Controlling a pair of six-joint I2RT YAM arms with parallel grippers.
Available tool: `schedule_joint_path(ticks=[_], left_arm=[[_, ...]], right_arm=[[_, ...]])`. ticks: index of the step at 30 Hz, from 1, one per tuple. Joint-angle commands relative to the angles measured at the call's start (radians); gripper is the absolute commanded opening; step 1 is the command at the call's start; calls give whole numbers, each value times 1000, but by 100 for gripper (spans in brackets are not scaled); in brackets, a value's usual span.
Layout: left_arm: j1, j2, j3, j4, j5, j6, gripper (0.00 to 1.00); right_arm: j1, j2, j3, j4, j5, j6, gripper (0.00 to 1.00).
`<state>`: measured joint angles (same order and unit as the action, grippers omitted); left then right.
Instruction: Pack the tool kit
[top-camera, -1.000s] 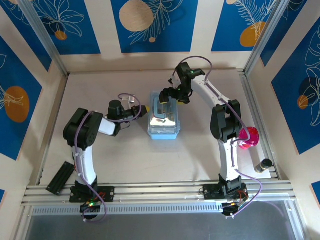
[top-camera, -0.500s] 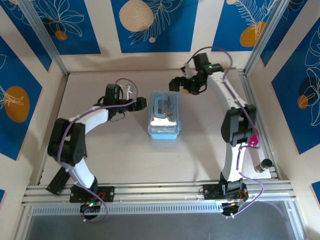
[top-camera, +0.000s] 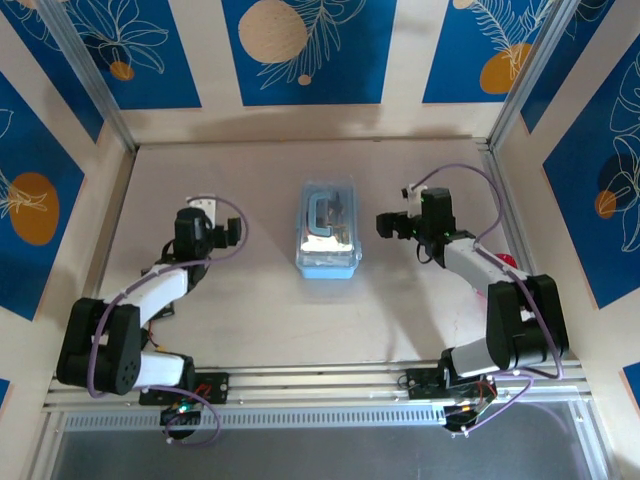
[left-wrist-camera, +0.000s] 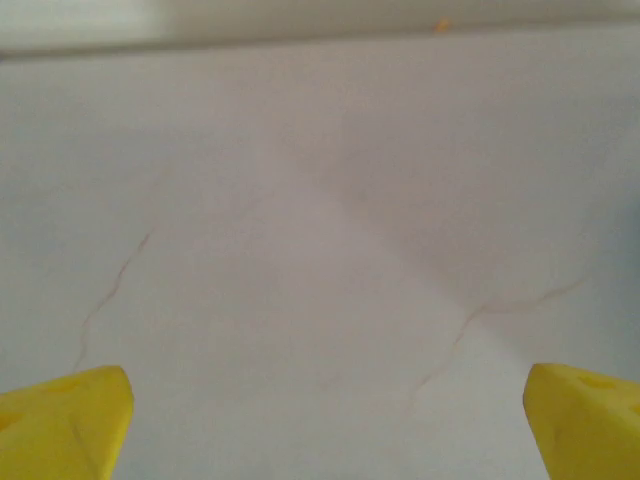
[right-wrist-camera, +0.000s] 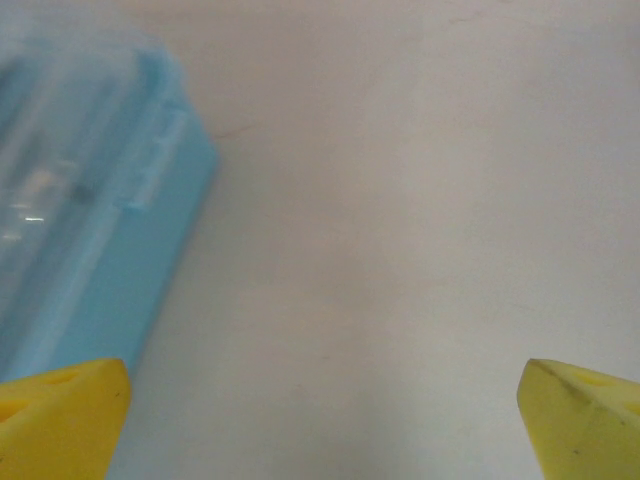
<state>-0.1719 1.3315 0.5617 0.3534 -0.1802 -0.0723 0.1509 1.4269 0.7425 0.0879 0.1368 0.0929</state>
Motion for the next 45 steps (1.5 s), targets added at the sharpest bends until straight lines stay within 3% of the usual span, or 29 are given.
schedule_joint_path(ticks=[1,5,10,14,17,19,23,28,30,45], left_arm=[[16,-13,-43,149,-113,22,100],[34,-15,-41,139,-112,28,100],[36,-50,-120,98,-131,20,100],[40,-65,-224,285,-128,26,100],[58,15,-223,418,-109,46,100],[59,66,-174,400,-102,78,100],[74,244,-206,643,-42,102,99],[86,233,-211,631,-45,74,100],[86,232,-209,624,-46,74,99],[85,233,-210,630,-41,85,100]], right_arm=[[-36,20,-34,252,65,-2,99],[-51,43,-39,343,31,-48,99],[-62,32,-38,298,2,-44,99],[-71,-52,-146,340,9,-56,99],[-101,-48,-222,399,-45,-14,99],[-98,-22,-261,478,-50,-14,99],[-134,38,-202,466,-62,-16,99],[-170,81,-284,634,-93,22,99],[-145,113,-336,764,-38,13,99],[-148,96,-325,715,-51,7,99]])
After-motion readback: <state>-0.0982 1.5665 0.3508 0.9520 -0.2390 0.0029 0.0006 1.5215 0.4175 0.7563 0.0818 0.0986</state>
